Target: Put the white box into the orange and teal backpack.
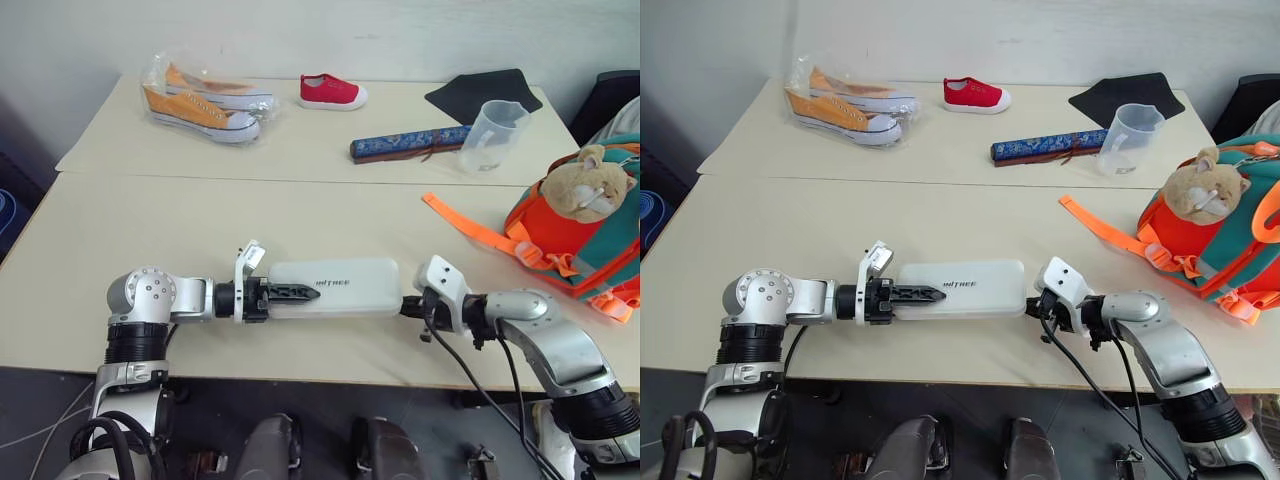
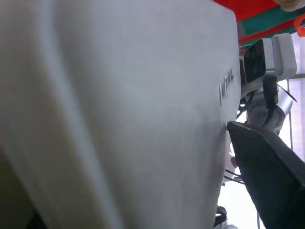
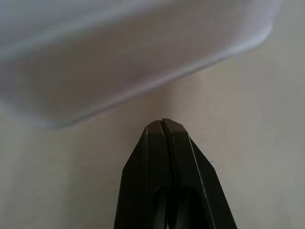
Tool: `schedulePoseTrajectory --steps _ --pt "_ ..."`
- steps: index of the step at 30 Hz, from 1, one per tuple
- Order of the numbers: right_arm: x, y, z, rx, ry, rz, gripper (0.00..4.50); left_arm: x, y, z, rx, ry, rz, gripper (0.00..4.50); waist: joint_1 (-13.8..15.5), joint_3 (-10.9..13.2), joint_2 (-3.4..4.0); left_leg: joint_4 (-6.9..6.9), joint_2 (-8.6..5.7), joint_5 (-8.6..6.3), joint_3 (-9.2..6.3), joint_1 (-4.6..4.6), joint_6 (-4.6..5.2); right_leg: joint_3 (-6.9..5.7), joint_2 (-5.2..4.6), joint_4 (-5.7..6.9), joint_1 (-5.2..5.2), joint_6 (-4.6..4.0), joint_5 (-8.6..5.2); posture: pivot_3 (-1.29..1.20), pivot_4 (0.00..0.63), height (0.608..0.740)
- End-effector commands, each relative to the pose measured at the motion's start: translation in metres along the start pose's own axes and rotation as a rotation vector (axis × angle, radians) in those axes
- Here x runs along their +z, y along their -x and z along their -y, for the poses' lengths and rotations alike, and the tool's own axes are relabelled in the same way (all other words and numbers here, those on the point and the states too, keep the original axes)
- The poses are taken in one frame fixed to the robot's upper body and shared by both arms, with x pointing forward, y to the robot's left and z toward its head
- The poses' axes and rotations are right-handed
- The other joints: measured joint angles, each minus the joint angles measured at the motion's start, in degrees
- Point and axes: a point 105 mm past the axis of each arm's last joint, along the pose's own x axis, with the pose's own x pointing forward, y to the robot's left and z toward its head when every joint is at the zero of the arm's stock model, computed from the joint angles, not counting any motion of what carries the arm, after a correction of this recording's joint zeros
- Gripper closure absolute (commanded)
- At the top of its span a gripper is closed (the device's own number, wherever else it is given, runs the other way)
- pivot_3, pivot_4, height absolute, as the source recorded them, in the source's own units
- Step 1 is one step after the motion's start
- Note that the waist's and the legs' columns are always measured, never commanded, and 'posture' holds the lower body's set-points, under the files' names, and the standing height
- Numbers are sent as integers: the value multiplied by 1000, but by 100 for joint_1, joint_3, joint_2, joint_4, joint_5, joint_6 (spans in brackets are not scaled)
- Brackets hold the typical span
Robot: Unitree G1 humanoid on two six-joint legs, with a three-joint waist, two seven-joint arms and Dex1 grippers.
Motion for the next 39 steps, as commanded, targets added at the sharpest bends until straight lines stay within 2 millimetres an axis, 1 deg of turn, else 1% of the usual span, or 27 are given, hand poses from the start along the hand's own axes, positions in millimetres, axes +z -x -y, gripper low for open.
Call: schedulePoseTrajectory --steps 1,5,7,11,12,15,18,19,20,25,27,29,33,36,38,39 --pt "-11 8 0 -9 -2 -27 4500 5 4 16 -63 -42 1 1271 0 0 0 0 0 0 0 -1 0 0 0 0 0 0 0 0 150 740" --pt "-21 20 -2 -28 -3 -40 4500 -1 6 27 -106 -85 -26 1271 27 0 0 0 0 -1 0 -1 -1 -1 0 -2 1 0 0 0 150 740" --pt "-27 27 -3 -45 -6 -45 4500 -1 5 33 -121 -155 -10 1271 34 0 -1 0 -2 -1 -2 -1 1 -1 -2 -7 6 0 0 0 150 740" --pt "-35 41 -7 -90 -37 -45 4500 1 6 37 -130 -231 30 1271 28 0 -1 0 -3 -5 -5 0 2 -3 -4 -17 14 1 0 0 150 740" --pt "-37 43 -8 -100 -44 -46 4500 1 6 34 -111 -256 36 1271 27 -1 -1 -1 -3 -5 -5 0 2 -3 -3 -18 14 1 0 0 150 740" --pt "-40 47 -10 -124 -59 -44 4500 1 5 15 21 -326 41 1271 26 -1 -1 -4 -1 -5 -5 1 0 -3 -1 -20 14 1 0 0 150 740" --pt "-40 50 -12 -137 -74 -40 4500 3 7 -13 197 -363 33 1271 34 -1 -1 -6 -1 -5 -5 2 0 -3 -1 -24 14 1 0 0 150 740" --pt "-40 51 -12 -138 -77 -41 4500 3 8 -19 234 -365 23 1271 40 -5 -3 -8 -1 -6 -5 2 0 -3 -2 -25 14 1 0 0 150 740" --pt "-40 52 -13 -139 -78 -42 4500 1 9 -19 238 -370 10 1271 47 -6 -2 -8 -1 -6 -5 4 0 -3 -3 -27 18 1 0 0 150 740" --pt "-36 58 -13 -133 -64 -53 4500 -5 3 -5 190 -309 -46 1271 32 -7 -1 -12 0 -8 -9 5 2 -2 -6 -32 19 2 1 0 150 740" --pt "-33 57 -11 -129 -56 -49 4500 -5 0 1 167 -262 -53 547 32 -7 -1 -15 0 -8 -9 5 3 -2 -5 -32 17 2 1 0 150 740" --pt "-29 55 -10 -124 -50 -45 4500 -2 -1 8 142 -222 -43 30 38 -7 -1 -16 0 -8 -10 4 4 -4 -5 -31 17 2 1 0 150 740" --pt "-27 53 -10 -115 -47 -43 4500 8 6 16 126 -209 -1 30 33 -6 -3 -11 -1 -7 -10 1 7 -7 -3 -30 17 4 2 0 150 740" --pt "-27 53 -10 -105 -44 -47 4500 12 23 18 143 -216 4 30 13 -5 -4 -15 0 -7 -10 -1 6 -8 -1 -28 12 4 2 0 150 740" --pt "-27 53 -11 -103 -44 -48 4500 11 33 16 161 -208 0 30 -14 -4 -4 -17 2 -6 -8 0 2 -5 2 -28 9 4 2 0 150 740" --pt "-27 53 -11 -102 -44 -48 4500 11 39 12 192 -199 -5 30 -13 -4 -4 -19 2 -5 -7 0 -1 -5 3 -27 6 4 2 0 150 740"
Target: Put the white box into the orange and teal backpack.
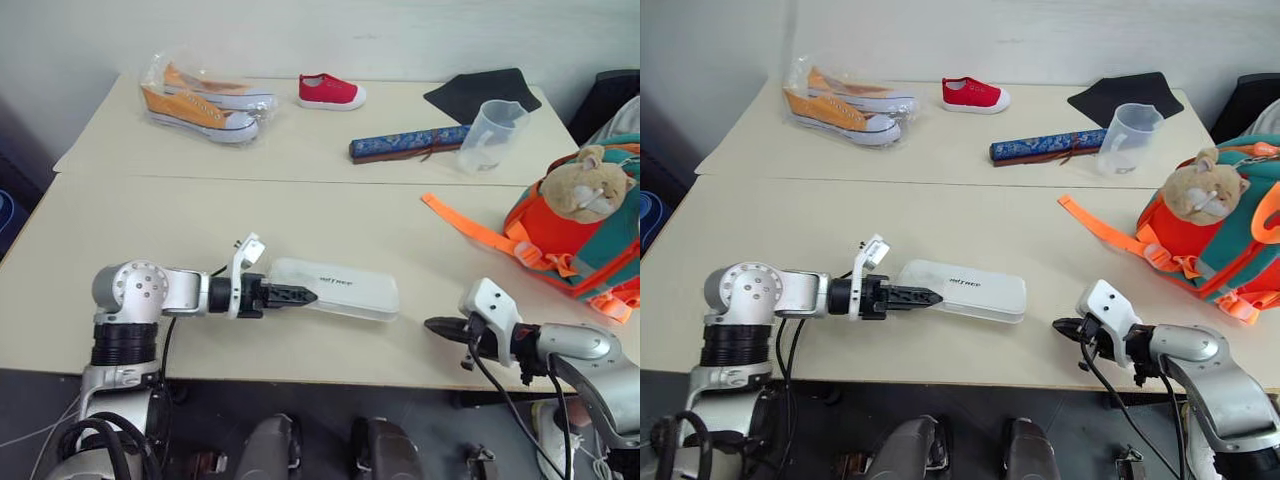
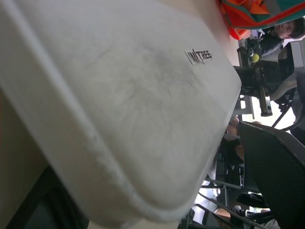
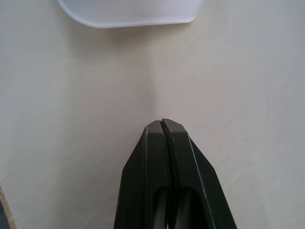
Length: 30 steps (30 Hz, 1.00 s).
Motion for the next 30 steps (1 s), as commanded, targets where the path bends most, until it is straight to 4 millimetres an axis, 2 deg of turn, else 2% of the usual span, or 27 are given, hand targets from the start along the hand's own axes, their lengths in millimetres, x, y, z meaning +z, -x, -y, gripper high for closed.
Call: schedulePoseTrajectory --steps 1,7,10,15,20,26,30 --pt "5 2 0 8 27 4 4500 3 17 -2 18 0 3 30 9 0 1 -1 0 1 0 0 -1 0 0 0 -1 0 0 0 150 740" --pt "5 -1 1 11 31 6 4500 -7 44 -15 76 57 -48 30 21 1 -1 -5 0 -1 0 -3 -4 4 -4 -5 -6 0 0 0 150 740" --pt "6 -3 1 15 35 11 4500 7 46 -24 94 69 7 30 41 1 -1 -7 0 -1 1 -3 -7 5 -5 -5 -10 -1 0 0 150 740" --pt "10 -10 0 38 46 23 4500 32 26 -25 42 67 60 30 50 1 -1 -6 -2 2 0 -7 -10 4 -8 -6 -11 -1 0 0 150 740" --pt "16 -15 1 54 64 30 4500 37 7 -22 4 47 17 30 27 1 -2 -13 -3 1 6 -12 -9 3 -4 -2 -22 -1 0 0 150 740" --pt "34 -35 3 67 102 80 4500 35 -15 -20 -16 44 -73 30 35 1 -2 6 -3 5 11 -10 -3 4 -4 5 -14 -1 0 0 150 740" --pt "40 -45 -1 90 116 93 4500 34 -23 -6 -103 59 -105 30 40 1 -2 8 -4 1 7 -12 2 2 -7 5 -14 -1 0 0 150 740"
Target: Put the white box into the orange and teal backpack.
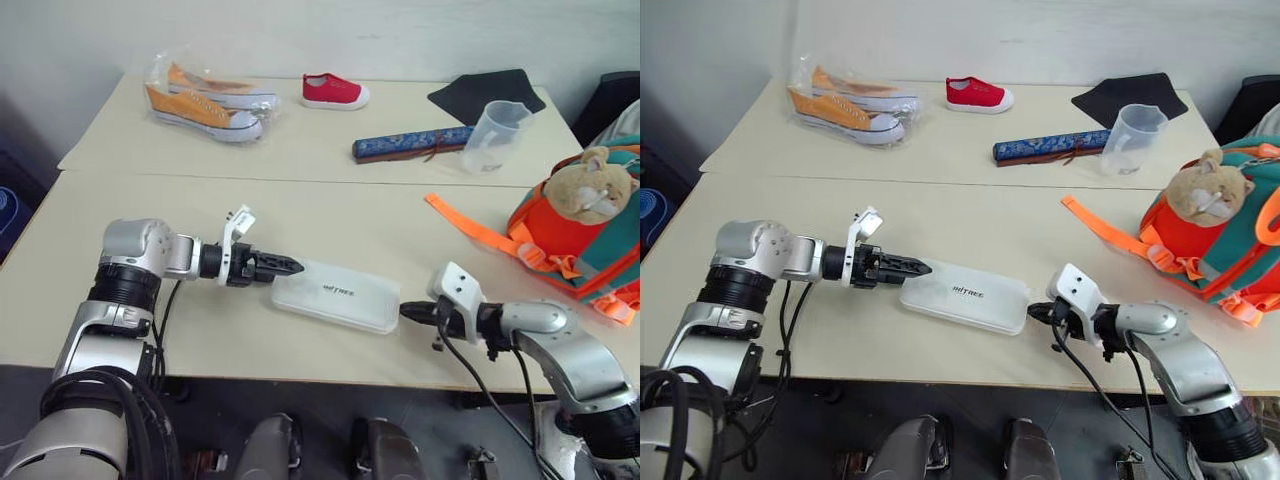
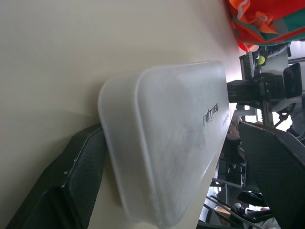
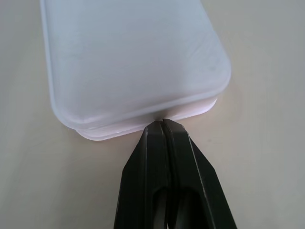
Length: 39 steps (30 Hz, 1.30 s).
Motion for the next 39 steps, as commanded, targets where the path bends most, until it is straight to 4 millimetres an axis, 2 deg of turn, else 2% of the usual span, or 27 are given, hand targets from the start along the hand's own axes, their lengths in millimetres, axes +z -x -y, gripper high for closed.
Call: schedulePoseTrajectory --steps 1,2,5,10,14,16,19,22,23,24,26,29,31,33,36,38,39 --pt "8 -7 -4 21 33 27 4500 -9 -13 10 -72 21 -69 30 -4 0 0 0 0 -2 0 -1 2 0 0 -1 0 0 0 0 150 740" --pt "8 -8 -5 24 35 27 4500 -9 -15 12 -84 20 -74 30 -8 0 0 1 0 -3 0 -1 3 -1 0 0 0 0 0 0 150 740" --pt "7 -9 -4 26 40 22 4500 -6 -19 19 -122 33 -60 589 -19 1 -1 7 0 -5 1 -5 8 -2 2 0 0 0 0 0 150 740" --pt "2 -7 -3 24 39 10 4500 -5 -22 26 -158 44 -54 2141 -31 2 -3 21 1 -1 0 -7 13 -2 3 10 0 0 0 0 150 740" --pt "-4 -2 -1 17 35 -6 4500 -6 -18 31 -190 52 -50 3182 -29 2 -4 25 2 -4 -1 -6 9 -2 2 14 1 0 0 0 150 740" --pt "-6 2 -1 10 27 -11 4500 -8 -16 35 -210 42 -49 3245 -29 2 -4 25 2 -4 -1 -6 9 -2 2 15 0 0 0 0 150 740" --pt "-13 16 -2 -41 -9 17 4500 -11 -2 62 -377 -112 -1 3245 -32 2 -4 24 2 -4 -2 -7 9 -1 3 15 0 0 0 0 150 740" --pt "-10 37 -4 -139 -60 134 4500 -15 15 77 -508 -328 135 3245 -19 2 -4 17 2 -4 -4 -9 9 -1 4 8 1 0 0 0 150 740" --pt "-4 49 -8 -171 -107 216 4500 -17 17 75 -489 -368 159 3245 -7 2 -3 18 2 -5 -5 -8 9 -2 4 0 6 0 0 0 150 740" --pt "0 58 -13 -181 -143 276 4333 -19 18 71 -459 -401 172 3245 -9 2 -2 17 2 -5 -7 -10 9 -4 4 -7 8 0 0 0 150 740" --pt "-2 78 -7 -337 -144 311 3976 -20 18 67 -406 -550 211 3245 -11 3 1 16 2 -6 -9 -3 6 -3 3 -9 16 0 0 0 150 740" --pt "-21 114 0 -599 -144 279 3010 -33 24 78 -458 -822 185 3245 -12 3 1 8 2 -9 -5 6 3 1 2 -17 26 5 3 0 150 740" --pt "-34 147 6 -814 -144 286 2282 -37 22 76 -433 -957 167 3245 8 3 2 -10 2 -7 -4 9 -2 3 1 -23 23 5 3 0 150 740" --pt "-48 175 2 -941 -157 277 1637 -37 18 72 -396 -1026 176 3245 1 -3 14 -26 1 -5 -3 9 -8 8 1 -31 16 5 3 0 150 740" --pt "-67 201 -9 -1023 -190 239 521 -35 14 72 -390 -1088 248 3245 -8 -6 23 -45 1 -6 5 9 -7 14 4 -36 6 4 3 0 150 740" --pt "-73 221 -12 -1091 -194 232 9 -33 13 74 -391 -1105 303 3245 -20 -5 32 -47 2 -7 6 6 -4 13 6 -36 0 2 1 0 150 740" --pt "-74 228 -11 -1118 -200 236 9 -32 13 75 -394 -1111 318 3245 -39 -5 32 -46 2 -9 8 6 0 14 6 -35 0 3 1 0 150 740"
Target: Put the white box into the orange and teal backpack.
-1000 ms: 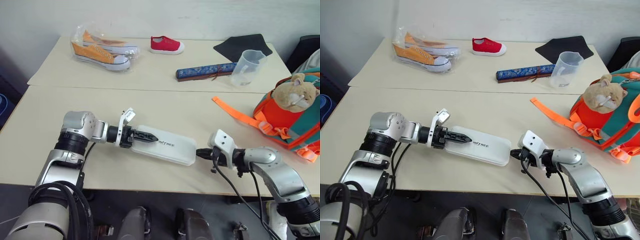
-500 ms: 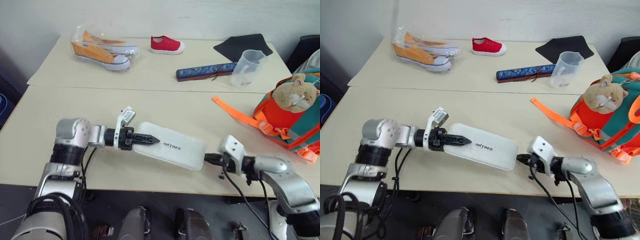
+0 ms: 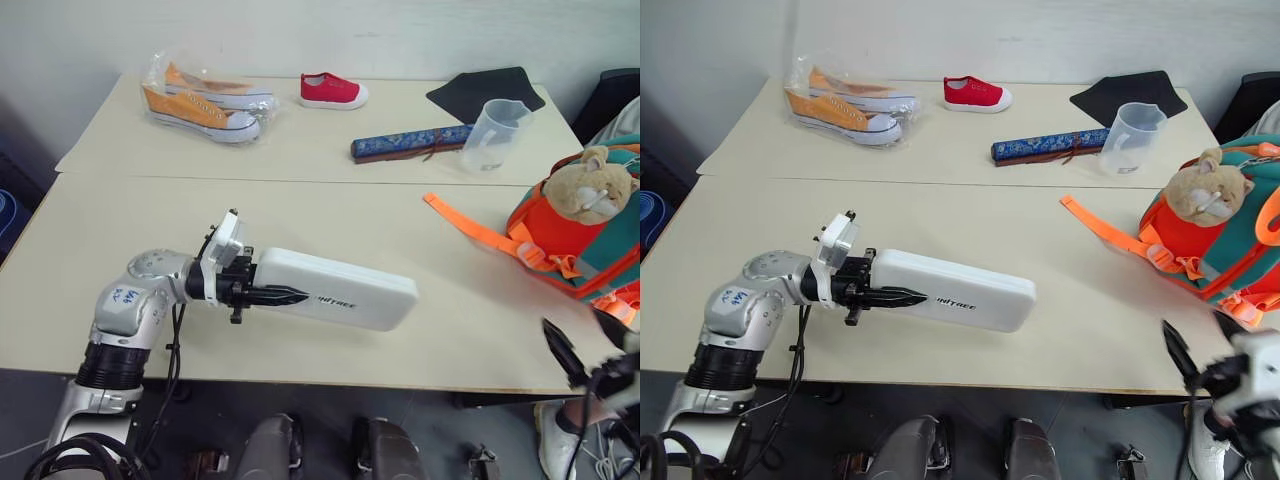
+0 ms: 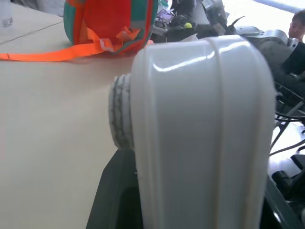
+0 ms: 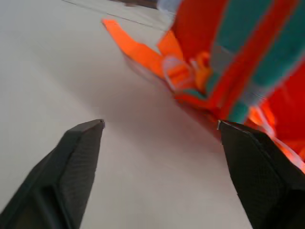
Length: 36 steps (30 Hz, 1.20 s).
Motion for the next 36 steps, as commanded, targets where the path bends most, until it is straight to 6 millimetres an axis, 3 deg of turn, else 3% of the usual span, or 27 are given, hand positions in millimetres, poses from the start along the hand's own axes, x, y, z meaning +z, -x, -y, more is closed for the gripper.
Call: schedulePoseTrajectory --steps 1,3,8,12,16,18,24,27,32,36 --pt "14 17 31 -111 29 61 9 15 1 2 15 -107 71 3245 -32 0 0 3 0 0 2 0 2 1 0 1 0 0 0 0 150 740" --pt "19 14 45 -130 24 84 9 15 2 4 8 -114 92 3245 -77 0 2 11 1 1 5 1 7 2 1 7 3 0 0 0 150 740" --pt "33 -23 56 -25 -24 133 9 11 3 7 1 -117 93 3245 -151 -1 3 21 2 -12 4 20 41 5 -2 10 24 2 1 0 150 740" --pt "47 -74 43 125 -82 176 9 10 -1 7 7 -114 96 3245 -146 0 5 24 3 3 1 17 24 -2 -2 13 21 2 1 0 150 740" --pt "53 -106 35 202 -109 189 888 12 -3 10 7 -111 98 3245 -122 2 7 32 2 20 0 11 58 -9 -3 18 21 2 1 0 150 740" --pt "60 -121 25 246 -113 211 1603 14 -1 10 27 -110 98 3245 -99 2 8 36 2 20 -7 6 60 -18 -4 19 22 2 1 0 150 740" --pt "84 -144 -21 415 -104 300 3451 20 11 3 134 -93 140 3245 -153 3 10 50 2 17 -6 4 65 -18 -5 24 26 3 2 0 150 740" --pt "100 -147 -65 575 -133 338 4435 25 21 1 173 -88 152 3245 -192 4 11 47 4 19 -6 5 60 -18 -1 28 23 3 2 0 150 740" --pt "128 -126 -144 908 -198 377 4475 30 50 -17 317 -91 165 3245 -203 4 11 45 5 20 -8 5 56 -19 -2 29 20 3 2 0 150 740" --pt "145 -96 -182 1125 -305 366 4475 31 75 -28 436 -77 174 3245 -199 4 11 39 5 15 -11 4 52 -19 -3 27 16 3 2 0 150 740"
